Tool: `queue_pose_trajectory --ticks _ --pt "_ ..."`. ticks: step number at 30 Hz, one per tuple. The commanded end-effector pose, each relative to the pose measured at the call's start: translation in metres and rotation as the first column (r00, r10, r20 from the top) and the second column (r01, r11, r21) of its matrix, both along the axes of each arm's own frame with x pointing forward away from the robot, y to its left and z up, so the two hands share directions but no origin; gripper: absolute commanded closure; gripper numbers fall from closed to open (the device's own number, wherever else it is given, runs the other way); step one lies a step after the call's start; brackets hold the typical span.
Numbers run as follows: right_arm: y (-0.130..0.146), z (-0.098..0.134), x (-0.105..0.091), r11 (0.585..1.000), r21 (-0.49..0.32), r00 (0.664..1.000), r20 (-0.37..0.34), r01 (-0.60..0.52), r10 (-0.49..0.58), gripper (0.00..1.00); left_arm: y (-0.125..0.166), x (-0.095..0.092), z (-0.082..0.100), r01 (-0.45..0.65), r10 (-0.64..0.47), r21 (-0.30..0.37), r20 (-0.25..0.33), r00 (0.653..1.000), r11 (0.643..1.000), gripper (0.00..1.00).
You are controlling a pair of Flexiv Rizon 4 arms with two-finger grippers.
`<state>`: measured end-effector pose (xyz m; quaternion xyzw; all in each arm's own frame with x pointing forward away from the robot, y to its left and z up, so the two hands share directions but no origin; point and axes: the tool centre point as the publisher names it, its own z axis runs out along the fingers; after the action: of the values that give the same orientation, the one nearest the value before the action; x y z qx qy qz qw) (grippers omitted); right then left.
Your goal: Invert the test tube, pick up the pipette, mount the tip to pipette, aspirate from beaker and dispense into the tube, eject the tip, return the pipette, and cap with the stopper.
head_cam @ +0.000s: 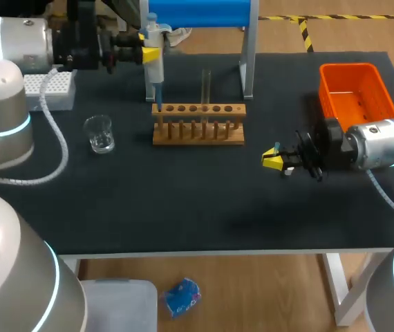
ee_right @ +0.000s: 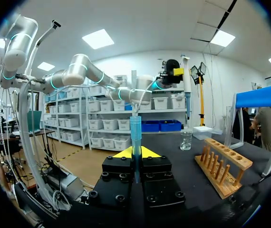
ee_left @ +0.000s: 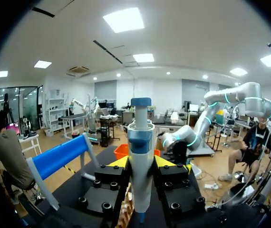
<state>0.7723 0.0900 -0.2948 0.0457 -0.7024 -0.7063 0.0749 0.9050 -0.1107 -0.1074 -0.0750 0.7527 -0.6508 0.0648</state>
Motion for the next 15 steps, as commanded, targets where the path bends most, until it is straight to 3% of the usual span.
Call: queue_pose_trajectory --ticks 1,8,15 --pt "-0.001 0.0 -0.001 1.0 0.0 1.0 0.001 0.001 -0.001 1.0 -0.024 -0.025 0.012 -0.07 0.07 0.001 0.03 0.997 0.998 1.0" --pt "-0.001 0.0 -0.001 1.0 0.0 1.0 0.001 0.001 -0.001 1.0 -0.071 -0.041 0.018 0.005 -0.005 0.013 0.051 0.999 1.0 1.0" --pt "-0.001 0.0 -0.001 1.0 0.0 1.0 0.001 0.001 -0.001 1.0 -0.097 -0.051 0.017 0.015 -0.016 0.017 0.042 0.999 1.0 1.0"
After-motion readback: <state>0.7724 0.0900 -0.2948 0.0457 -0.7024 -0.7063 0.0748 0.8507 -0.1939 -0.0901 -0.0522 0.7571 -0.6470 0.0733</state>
